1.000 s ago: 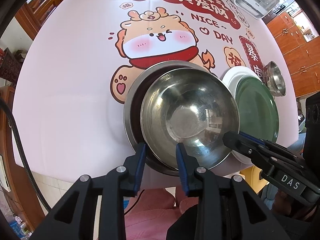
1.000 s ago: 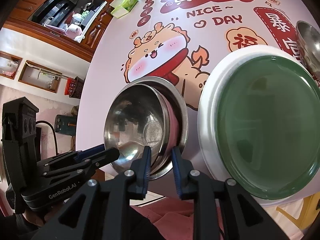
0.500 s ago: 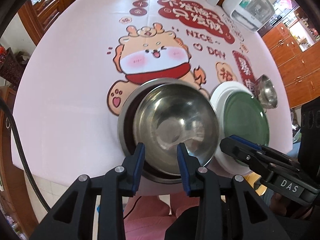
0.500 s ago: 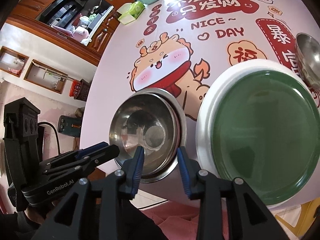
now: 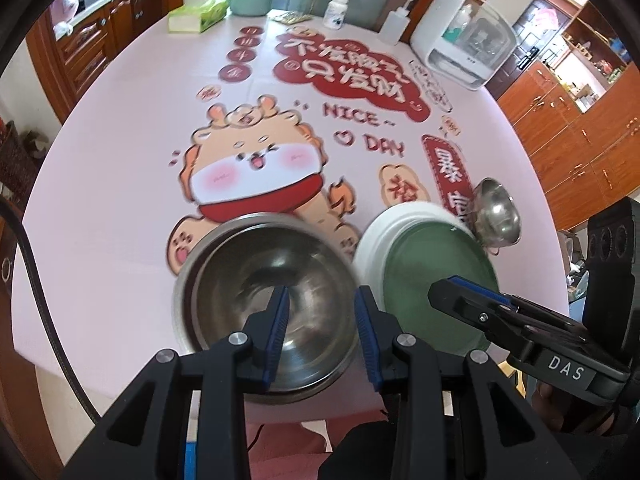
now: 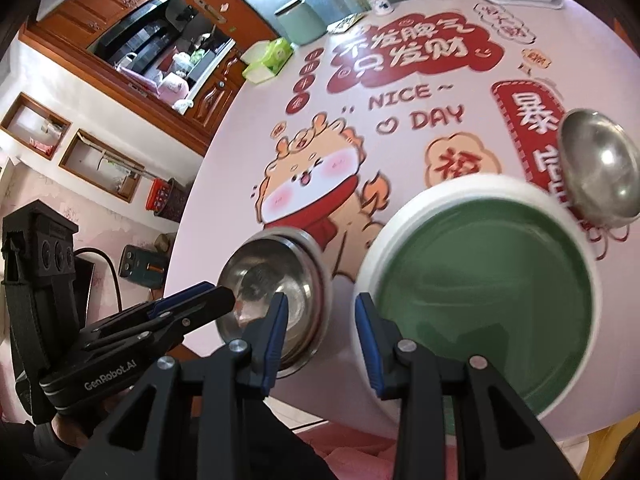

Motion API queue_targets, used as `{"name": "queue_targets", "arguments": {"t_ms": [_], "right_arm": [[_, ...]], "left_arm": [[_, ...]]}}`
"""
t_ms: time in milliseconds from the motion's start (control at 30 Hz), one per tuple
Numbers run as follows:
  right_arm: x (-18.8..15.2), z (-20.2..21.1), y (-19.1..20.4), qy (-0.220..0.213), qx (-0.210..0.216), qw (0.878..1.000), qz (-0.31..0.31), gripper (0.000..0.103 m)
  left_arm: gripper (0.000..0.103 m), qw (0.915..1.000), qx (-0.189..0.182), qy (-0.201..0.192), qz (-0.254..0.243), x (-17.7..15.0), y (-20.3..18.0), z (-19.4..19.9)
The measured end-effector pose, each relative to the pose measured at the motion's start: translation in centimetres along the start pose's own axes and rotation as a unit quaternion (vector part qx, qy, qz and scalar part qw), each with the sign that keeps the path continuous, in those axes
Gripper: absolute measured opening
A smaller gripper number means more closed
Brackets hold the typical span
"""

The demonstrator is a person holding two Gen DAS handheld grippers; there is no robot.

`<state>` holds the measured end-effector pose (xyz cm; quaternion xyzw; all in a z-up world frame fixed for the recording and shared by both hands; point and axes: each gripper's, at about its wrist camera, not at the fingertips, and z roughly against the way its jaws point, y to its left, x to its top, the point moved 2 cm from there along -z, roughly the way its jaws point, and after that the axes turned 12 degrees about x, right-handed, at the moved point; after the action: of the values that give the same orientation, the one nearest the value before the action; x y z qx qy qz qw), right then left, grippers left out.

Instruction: Organize plates and bowls

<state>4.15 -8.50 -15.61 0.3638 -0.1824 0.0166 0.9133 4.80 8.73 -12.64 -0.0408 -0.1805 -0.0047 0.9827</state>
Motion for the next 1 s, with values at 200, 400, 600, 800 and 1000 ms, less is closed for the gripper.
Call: {"name": "queue_targets", "arguments": {"t_ms": [200,400,600,800,1000], "right_arm": [[1.1,2.5,-1.7,-0.018,-0.017,1.0,0.008,0.035],[2.2,5.4,-3.2,-0.049,-0.038,0.997,0.037,0.035],[3.3,8.0,-4.9,-0.071,-0.055,0.994,0.062,0.035],[4.2,10.4,-7.1,-0.089,-0.088,0.987,0.097,0.035],[5.3,12.0,-9.8,-0.081,-0.1,0.985,0.112,0.035]], "left_arm": [[0.032,0.9995,0.006,-0.03,-0.011,1.1,-3.1,0.6],[0.033,0.9973,0.028,-0.064,-0.024,2.1,-6.6,1.1],[0.033,0.9954,0.031,-0.085,-0.03,3.0,-10.1,0.8],[0.035,0.9937,0.017,-0.107,-0.027,3.7,-13.3,0.6],[0.04,0.9935,0.011,-0.112,-0.018,4.2,-16.5,-0.2]]}}
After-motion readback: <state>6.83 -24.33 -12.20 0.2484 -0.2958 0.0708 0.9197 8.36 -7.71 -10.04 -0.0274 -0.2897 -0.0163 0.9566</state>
